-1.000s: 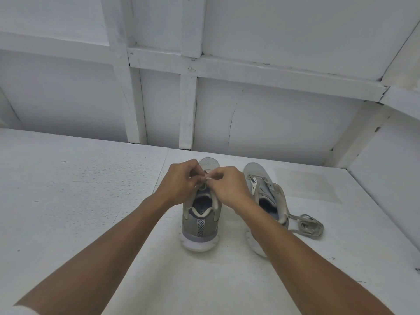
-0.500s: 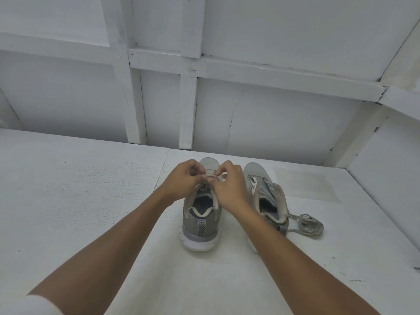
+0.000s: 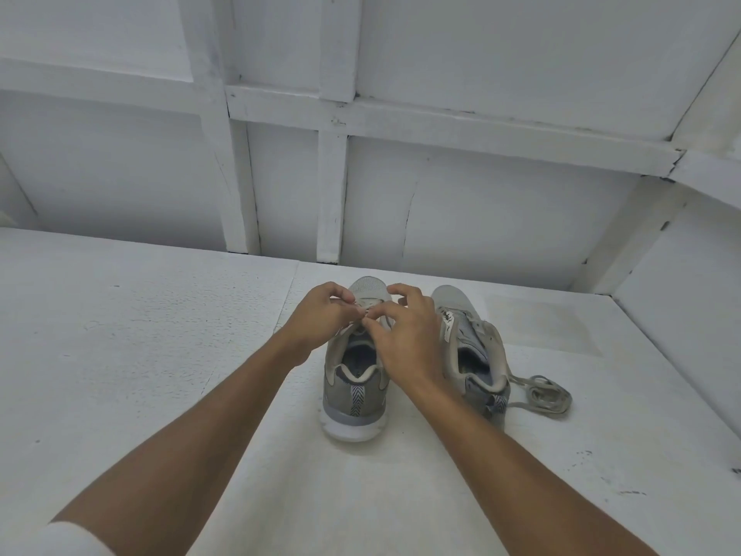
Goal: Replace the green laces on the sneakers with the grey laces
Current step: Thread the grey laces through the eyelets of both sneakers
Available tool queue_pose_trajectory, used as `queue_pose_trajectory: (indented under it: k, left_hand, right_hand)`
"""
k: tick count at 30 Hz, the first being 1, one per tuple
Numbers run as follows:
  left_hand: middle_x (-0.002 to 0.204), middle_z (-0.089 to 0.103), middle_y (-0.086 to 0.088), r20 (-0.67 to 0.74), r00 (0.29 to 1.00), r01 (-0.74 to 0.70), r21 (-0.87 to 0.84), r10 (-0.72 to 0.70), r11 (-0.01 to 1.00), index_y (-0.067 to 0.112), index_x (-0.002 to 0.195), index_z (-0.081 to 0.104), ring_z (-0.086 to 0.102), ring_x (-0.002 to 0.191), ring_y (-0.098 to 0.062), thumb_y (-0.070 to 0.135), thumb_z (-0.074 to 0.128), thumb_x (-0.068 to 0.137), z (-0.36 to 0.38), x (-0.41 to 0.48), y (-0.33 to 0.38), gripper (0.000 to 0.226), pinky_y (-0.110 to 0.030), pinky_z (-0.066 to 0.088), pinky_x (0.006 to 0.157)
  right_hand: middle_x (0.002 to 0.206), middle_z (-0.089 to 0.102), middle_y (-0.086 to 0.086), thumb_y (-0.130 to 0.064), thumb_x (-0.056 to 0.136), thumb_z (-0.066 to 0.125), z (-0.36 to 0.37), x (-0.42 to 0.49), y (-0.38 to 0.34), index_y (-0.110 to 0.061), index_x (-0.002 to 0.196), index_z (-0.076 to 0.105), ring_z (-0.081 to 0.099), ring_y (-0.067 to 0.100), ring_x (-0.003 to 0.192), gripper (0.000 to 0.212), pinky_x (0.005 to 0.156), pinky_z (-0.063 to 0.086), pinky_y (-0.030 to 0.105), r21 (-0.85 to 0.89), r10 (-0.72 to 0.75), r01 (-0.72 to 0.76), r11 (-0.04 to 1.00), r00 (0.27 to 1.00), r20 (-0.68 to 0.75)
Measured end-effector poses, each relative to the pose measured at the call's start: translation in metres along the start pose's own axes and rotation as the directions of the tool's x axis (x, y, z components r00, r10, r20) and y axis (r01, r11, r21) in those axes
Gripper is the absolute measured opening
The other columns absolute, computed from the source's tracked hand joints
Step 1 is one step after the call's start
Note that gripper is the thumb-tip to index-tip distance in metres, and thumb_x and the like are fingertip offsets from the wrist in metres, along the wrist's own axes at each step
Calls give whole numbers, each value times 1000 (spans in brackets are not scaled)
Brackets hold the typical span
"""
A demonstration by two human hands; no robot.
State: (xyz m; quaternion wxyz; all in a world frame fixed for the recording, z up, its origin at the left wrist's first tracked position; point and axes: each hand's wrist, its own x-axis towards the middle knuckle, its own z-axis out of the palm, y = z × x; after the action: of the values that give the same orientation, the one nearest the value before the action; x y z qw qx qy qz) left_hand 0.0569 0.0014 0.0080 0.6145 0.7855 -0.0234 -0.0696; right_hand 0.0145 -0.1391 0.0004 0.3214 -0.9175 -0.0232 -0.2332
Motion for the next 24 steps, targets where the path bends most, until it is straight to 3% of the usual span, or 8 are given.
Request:
queue_pose_trajectory:
  k: [6, 11, 14, 17, 21, 24]
  left_hand:
    - [92, 69, -7, 37, 999, -14, -10, 15, 1000, 15, 94, 57, 58, 76, -12, 20, 70, 87, -3, -1, -1, 16, -22, 40, 62]
    - [78, 67, -3, 107, 994, 13, -103, -2, 995, 13, 88, 54, 58, 63, -5, 11, 74, 83, -12, 0, -1, 21, -17, 39, 54]
    - [71, 63, 1, 136, 990, 64, -161, -42, 985, 16, 84, 49, 53, 68, -12, 12, 79, 75, -17, 0, 1, 31, -24, 33, 58]
    - [84, 68, -3, 129, 989, 88, -170, -67, 982, 16, 85, 48, 52, 75, -16, 18, 77, 67, -21, 0, 1, 34, -28, 32, 61]
    - [87, 68, -4, 93, 993, 88, -196, -71, 977, 16, 86, 45, 55, 74, -15, -1, 66, 86, -16, 3, -2, 27, -27, 36, 62]
    - [83, 65, -3, 27, 994, 108, -251, -105, 962, 16, 85, 43, 59, 75, -15, -9, 56, 88, -9, 3, 0, 28, -28, 43, 64]
  right_hand:
    - [132, 54, -10, -27, 85, 69, 4, 3, -4, -24, 83, 74, 41, 14, 123, 7, 102, 32, 35, 73, 154, -162, 984, 983, 97]
    - [112, 52, -16, -22, 77, 70, -3, 8, -7, -28, 60, 65, 48, 15, 118, 20, 100, 39, 34, 251, 299, -338, 907, 937, 182]
    - [107, 52, -17, -22, 75, 71, -11, 8, -6, -28, 52, 61, 49, 14, 115, 27, 93, 38, 29, 223, 294, -341, 913, 931, 218]
    - [106, 52, -17, -23, 74, 71, -17, 7, -3, -25, 51, 61, 49, 11, 114, 26, 90, 38, 28, 199, 283, -341, 919, 921, 269]
    - [105, 51, -17, -22, 75, 70, -21, 8, -1, -25, 52, 63, 47, 13, 116, 24, 98, 39, 35, 173, 242, -305, 937, 919, 311]
    - [102, 50, -18, -19, 76, 69, -23, 7, -1, -24, 52, 59, 45, 13, 115, 26, 99, 39, 36, 148, 214, -270, 952, 925, 314]
